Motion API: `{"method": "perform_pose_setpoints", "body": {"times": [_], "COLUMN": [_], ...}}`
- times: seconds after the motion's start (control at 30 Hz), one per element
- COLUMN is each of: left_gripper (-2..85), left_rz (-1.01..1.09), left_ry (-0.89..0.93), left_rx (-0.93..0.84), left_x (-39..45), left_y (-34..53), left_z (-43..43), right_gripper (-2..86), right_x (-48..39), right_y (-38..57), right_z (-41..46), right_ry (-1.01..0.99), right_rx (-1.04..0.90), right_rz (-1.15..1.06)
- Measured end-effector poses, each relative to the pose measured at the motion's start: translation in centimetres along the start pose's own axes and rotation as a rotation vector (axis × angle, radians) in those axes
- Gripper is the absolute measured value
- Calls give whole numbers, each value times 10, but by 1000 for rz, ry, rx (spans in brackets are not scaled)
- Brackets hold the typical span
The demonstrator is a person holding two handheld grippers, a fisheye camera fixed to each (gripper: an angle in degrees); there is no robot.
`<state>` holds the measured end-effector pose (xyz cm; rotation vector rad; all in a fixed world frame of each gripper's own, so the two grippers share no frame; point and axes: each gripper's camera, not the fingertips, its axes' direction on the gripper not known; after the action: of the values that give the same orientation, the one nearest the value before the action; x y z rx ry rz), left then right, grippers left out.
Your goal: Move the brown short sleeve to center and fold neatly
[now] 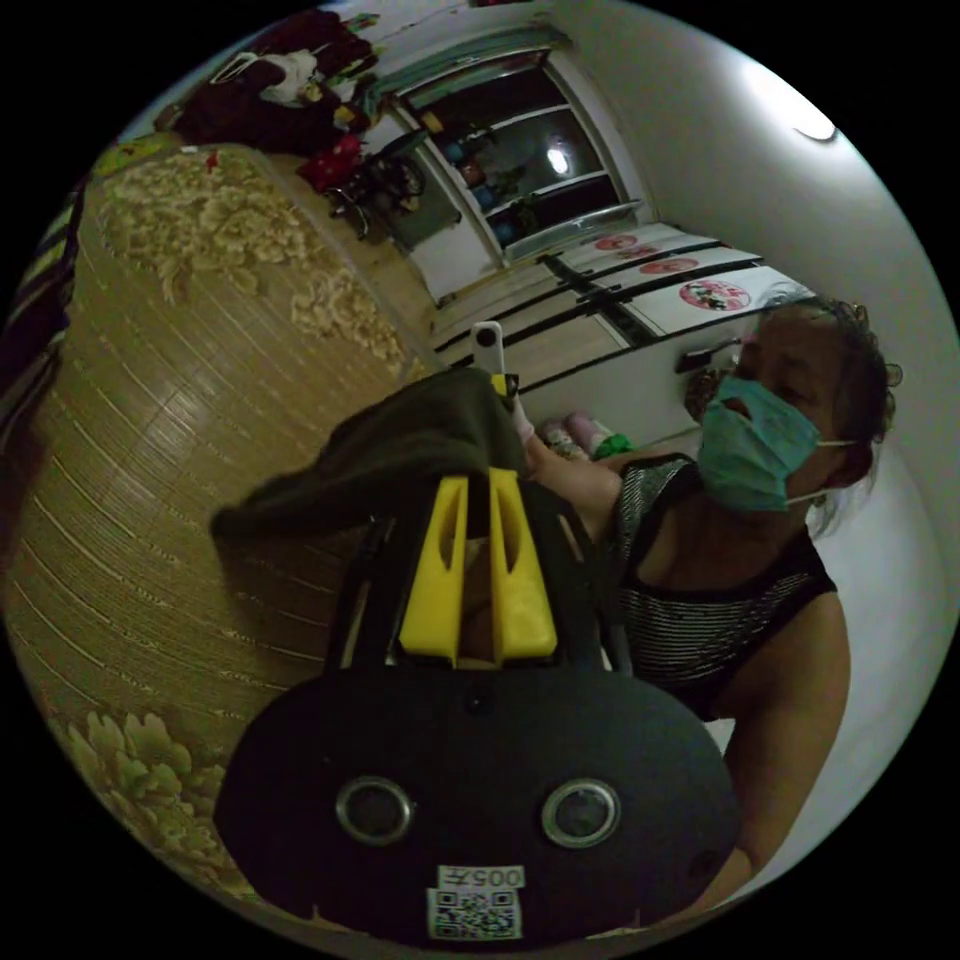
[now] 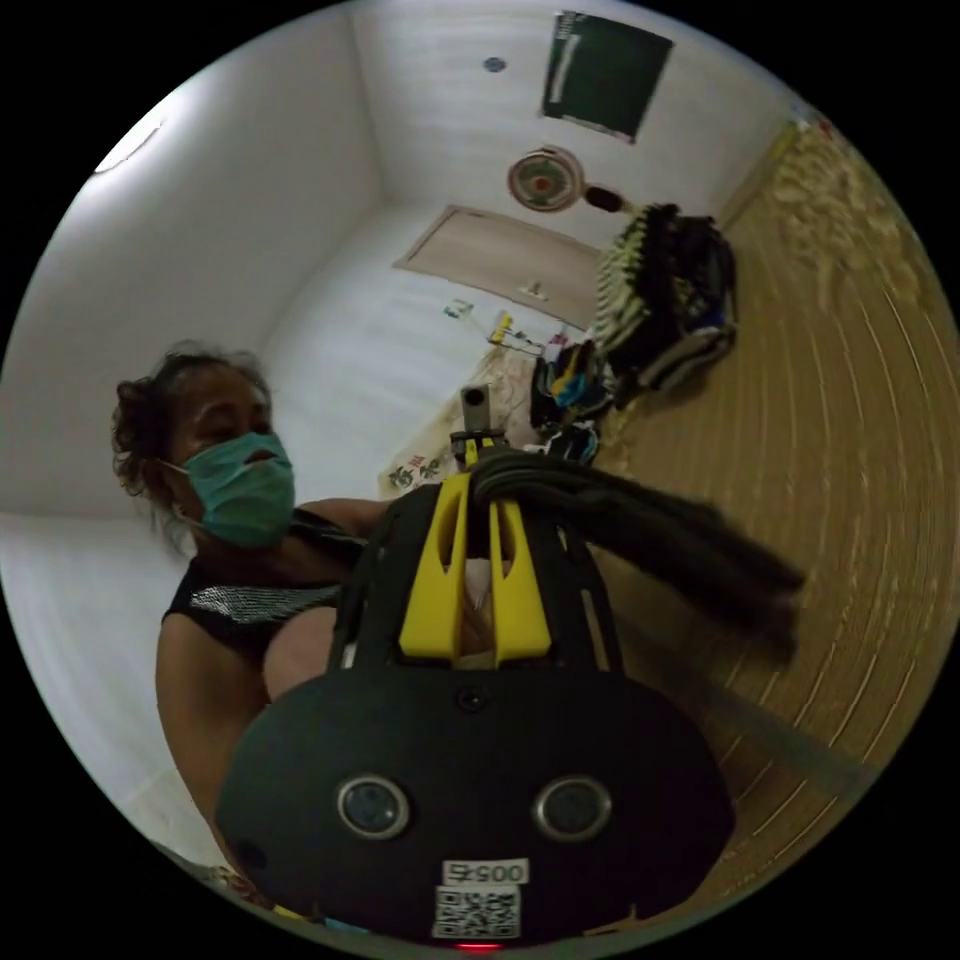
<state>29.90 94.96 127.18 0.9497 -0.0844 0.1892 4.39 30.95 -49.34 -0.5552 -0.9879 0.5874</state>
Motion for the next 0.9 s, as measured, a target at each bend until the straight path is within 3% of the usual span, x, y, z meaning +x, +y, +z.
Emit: {"method": "perform_pose_setpoints", "body": {"times": [0.2, 0.33, 0.53, 0.63, 0.73, 0.9], "left_gripper": [48, 48, 48, 49, 49, 49], "left_rz": [-74, -60, 232, 236, 113, -146], "left_ry": [-67, -136, -451, -603, -750, -792], "left_rx": [48, 191, 408, 438, 428, 397], "left_x": [-5, -18, 66, 85, 62, -47], "left_y": [22, 20, 5, 19, 48, 131], "left_z": [-73, -146, -290, -346, -382, -400], "right_gripper": [17, 14, 13, 18, 24, 31], "right_x": [-15, -15, -105, -129, -105, 24], "right_y": [-51, -107, -246, -300, -337, -352], "right_z": [57, 93, 177, 231, 295, 407], "right_ry": [36, 66, 227, 265, 293, 396], "right_rx": [-11, 9, 18, 46, 39, -21], "right_rz": [47, 24, -397, -534, -493, -133]}}
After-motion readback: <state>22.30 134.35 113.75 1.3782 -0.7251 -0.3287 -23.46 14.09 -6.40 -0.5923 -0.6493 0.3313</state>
